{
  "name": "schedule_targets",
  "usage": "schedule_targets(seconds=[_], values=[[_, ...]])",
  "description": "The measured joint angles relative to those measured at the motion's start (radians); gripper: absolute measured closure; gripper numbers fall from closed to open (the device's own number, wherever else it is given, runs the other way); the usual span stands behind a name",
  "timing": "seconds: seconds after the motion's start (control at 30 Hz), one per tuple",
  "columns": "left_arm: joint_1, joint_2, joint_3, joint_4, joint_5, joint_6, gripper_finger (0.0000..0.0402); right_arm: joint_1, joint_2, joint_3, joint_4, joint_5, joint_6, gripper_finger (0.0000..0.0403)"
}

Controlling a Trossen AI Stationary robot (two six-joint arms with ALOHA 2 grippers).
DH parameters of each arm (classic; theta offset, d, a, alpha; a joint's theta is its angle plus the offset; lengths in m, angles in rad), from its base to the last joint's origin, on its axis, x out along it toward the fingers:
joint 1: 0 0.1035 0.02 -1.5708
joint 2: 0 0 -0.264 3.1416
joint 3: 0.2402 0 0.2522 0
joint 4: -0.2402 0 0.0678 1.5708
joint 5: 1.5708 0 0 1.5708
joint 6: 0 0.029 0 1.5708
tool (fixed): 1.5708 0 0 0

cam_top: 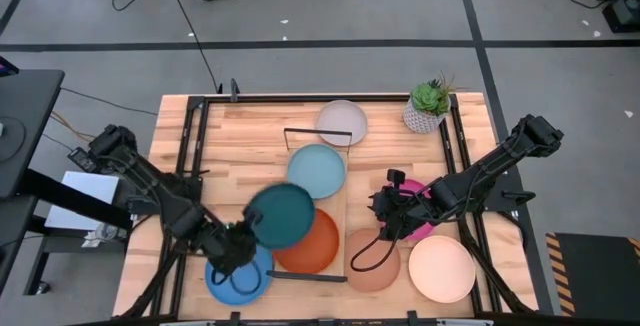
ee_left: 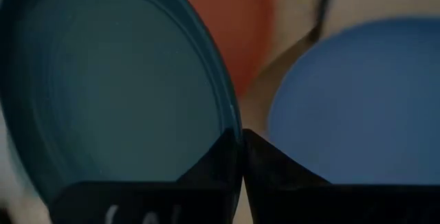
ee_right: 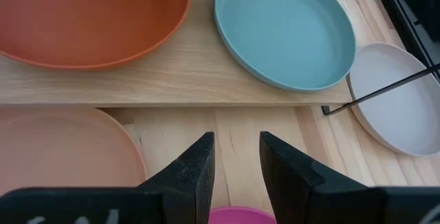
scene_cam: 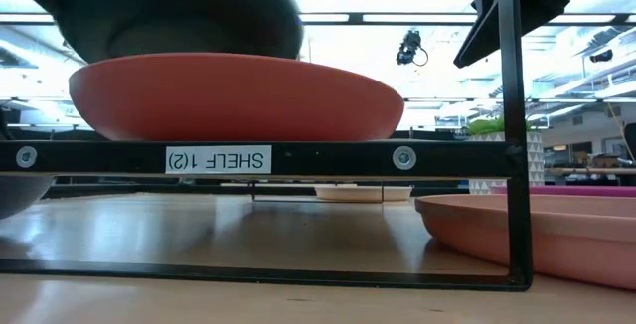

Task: Place and stack plates onto a shelf
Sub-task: Stack the dark blue plate on top of the orange plate on the shelf

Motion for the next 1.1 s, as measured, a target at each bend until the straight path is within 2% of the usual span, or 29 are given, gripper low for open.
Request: schedule_targets(seconds=[0.17, 0.27, 0.37, 0.57, 0.87, 1.1], values=[[-0.041, 0.011, -0.087, 0.275, 0.01, 0.127, 0.0376, 0.0, 0.0, 0.0, 0.001, 0.0, 0.023, 0.0281], [-0.06, 0.021, -0.094, 0.3, -0.011, 0.211, 0.0376, 0.0, 0.0, 0.0, 0.002, 0.0, 0.026, 0.0281], [-0.06, 0.04, -0.094, 0.31, -0.014, 0.23, 0.0375, 0.001, 0.0, 0.0, 0.002, -0.006, 0.027, 0.0281], [-0.036, 0.082, -0.094, 0.31, -0.02, 0.201, 0.0361, 0.001, 0.0, 0.0, 0.003, -0.009, 0.03, 0.0281], [-0.021, 0.082, -0.094, 0.346, -0.017, 0.118, 0.0272, 0.001, 0.0, 0.0, 0.002, -0.024, 0.028, 0.0281], [-0.023, 0.007, -0.102, 0.204, -0.024, -0.061, 0.0269, 0.001, 0.0, 0.0, -0.006, -0.029, 0.017, 0.0281]])
